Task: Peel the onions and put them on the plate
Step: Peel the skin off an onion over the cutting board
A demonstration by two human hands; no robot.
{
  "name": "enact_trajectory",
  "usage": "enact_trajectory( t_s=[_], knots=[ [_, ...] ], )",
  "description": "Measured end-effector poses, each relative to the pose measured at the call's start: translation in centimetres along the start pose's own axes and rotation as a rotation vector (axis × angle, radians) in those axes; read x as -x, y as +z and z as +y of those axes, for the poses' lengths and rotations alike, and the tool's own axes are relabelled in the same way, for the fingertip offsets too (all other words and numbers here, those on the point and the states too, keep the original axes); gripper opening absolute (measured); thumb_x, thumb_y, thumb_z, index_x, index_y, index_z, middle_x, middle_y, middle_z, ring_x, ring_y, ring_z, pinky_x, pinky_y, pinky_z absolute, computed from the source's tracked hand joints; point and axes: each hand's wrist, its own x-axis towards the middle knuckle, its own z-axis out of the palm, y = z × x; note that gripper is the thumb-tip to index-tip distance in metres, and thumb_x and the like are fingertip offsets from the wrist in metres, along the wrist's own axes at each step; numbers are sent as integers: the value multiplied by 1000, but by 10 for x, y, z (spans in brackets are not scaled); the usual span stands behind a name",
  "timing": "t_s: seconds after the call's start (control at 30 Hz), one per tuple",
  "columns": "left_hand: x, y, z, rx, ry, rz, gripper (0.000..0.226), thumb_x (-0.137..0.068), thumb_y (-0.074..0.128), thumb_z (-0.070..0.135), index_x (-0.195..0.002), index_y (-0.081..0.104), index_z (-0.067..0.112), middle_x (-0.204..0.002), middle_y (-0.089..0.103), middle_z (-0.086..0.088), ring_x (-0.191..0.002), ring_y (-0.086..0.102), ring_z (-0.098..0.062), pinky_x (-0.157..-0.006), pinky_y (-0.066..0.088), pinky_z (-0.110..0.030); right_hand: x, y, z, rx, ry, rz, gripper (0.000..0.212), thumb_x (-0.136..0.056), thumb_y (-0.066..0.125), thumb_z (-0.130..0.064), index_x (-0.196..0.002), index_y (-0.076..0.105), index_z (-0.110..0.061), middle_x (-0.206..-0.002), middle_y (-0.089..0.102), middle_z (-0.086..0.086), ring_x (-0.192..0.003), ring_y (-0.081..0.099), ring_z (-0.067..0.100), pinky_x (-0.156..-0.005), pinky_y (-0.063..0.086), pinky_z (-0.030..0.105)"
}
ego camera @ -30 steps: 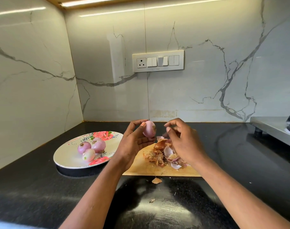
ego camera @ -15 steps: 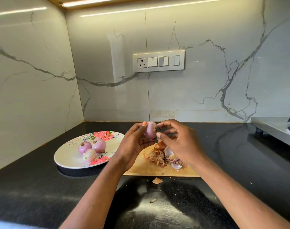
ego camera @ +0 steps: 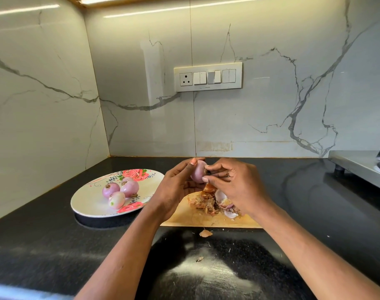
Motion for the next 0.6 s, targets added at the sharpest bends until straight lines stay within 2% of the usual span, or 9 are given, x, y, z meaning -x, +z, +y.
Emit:
enact_trajectory(
  t_s=[0.17, 0.37, 0.6],
  knots=[
    [0, 0, -1, -26, -16, -2, 35, -105, 48, 35, -123, 71, 16, -115, 71, -18, -89, 68, -19, -81, 57, -29, -1, -1, 3, 32, 15, 25, 14, -82, 82, -13, -96, 80, -15, -88, 77, -9, -79, 73, 2, -75, 62, 28],
    [-1, -1, -3, -12, -25, 12, 36, -105, 47, 36, -119, 71, 14, -102, 73, -12, -82, 68, -15, -77, 57, -27, -1, 1, 2, 43, 2, 18, 15, -86, 78, -6, -100, 79, -13, -90, 78, -7, -81, 73, -1, -79, 60, 22],
    [-1, -1, -2, 8, -61, 35, 40, -105, 46, 41, -118, 71, 13, -98, 73, -16, -77, 66, -17, -79, 56, -31, -2, 0, 1, 57, 37, 7, 19, -92, 72, -8, -106, 78, -20, -98, 77, -11, -89, 71, -2, -82, 59, 21]
  ],
)
